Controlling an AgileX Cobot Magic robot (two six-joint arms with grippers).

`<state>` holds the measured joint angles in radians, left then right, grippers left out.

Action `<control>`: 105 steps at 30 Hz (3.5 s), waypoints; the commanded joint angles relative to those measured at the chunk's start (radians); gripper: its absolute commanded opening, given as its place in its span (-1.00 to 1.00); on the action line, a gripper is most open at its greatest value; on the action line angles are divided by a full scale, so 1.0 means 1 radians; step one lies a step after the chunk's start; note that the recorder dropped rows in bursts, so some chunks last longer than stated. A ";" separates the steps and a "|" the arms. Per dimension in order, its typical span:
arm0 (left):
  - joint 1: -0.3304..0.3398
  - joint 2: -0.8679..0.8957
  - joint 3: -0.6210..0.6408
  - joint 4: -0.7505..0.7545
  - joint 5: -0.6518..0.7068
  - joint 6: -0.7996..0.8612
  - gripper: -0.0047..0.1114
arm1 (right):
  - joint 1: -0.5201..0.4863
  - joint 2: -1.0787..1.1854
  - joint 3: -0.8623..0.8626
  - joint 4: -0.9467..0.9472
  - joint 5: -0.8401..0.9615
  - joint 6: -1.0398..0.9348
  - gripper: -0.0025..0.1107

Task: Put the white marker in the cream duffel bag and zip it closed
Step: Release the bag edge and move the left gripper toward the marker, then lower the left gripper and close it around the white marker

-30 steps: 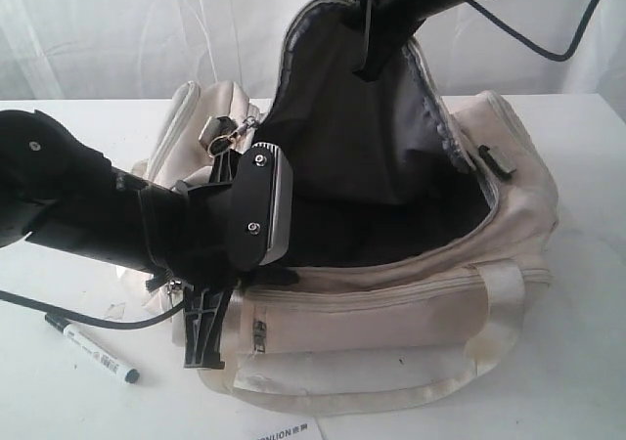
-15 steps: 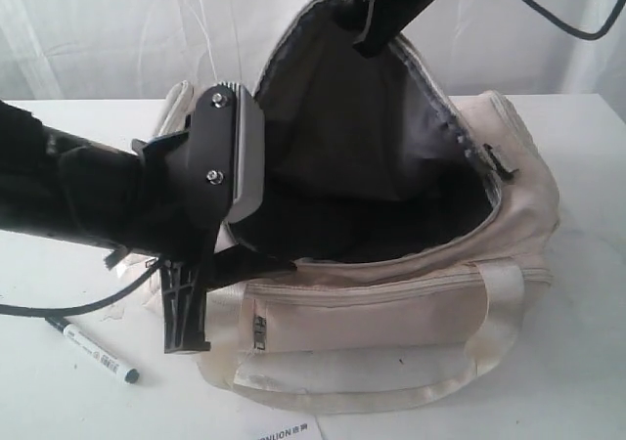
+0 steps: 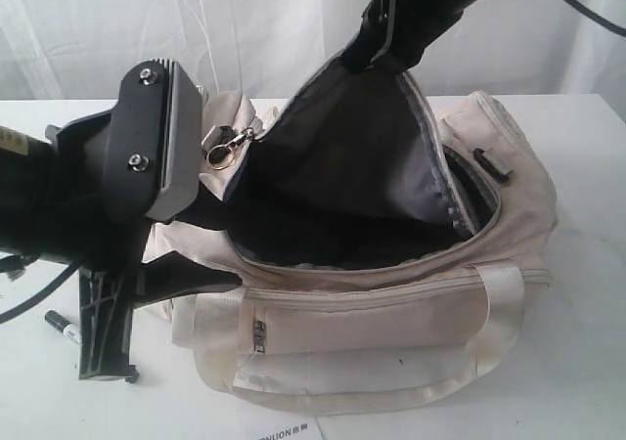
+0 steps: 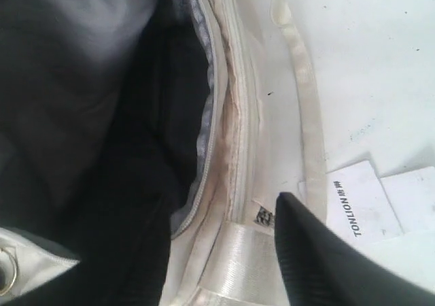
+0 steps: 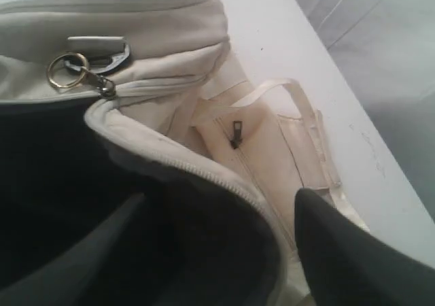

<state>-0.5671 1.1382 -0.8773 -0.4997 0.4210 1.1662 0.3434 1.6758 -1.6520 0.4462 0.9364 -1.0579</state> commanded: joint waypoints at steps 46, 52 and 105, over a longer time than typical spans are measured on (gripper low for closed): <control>0.045 -0.171 0.310 0.829 0.099 -0.652 -0.11 | 0.086 -0.277 0.199 0.172 0.206 0.048 0.04; 0.047 -0.112 0.319 0.846 -0.066 -0.529 -0.11 | 0.086 -0.277 0.199 0.172 0.206 0.045 0.04; 0.167 0.147 0.201 0.851 0.131 -2.278 0.24 | 0.086 -0.277 0.199 0.230 0.218 0.003 -0.04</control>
<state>-0.4053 1.2888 -0.6717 0.3449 0.5180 -0.9511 0.4281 1.4059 -1.4595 0.6504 1.1631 -1.0354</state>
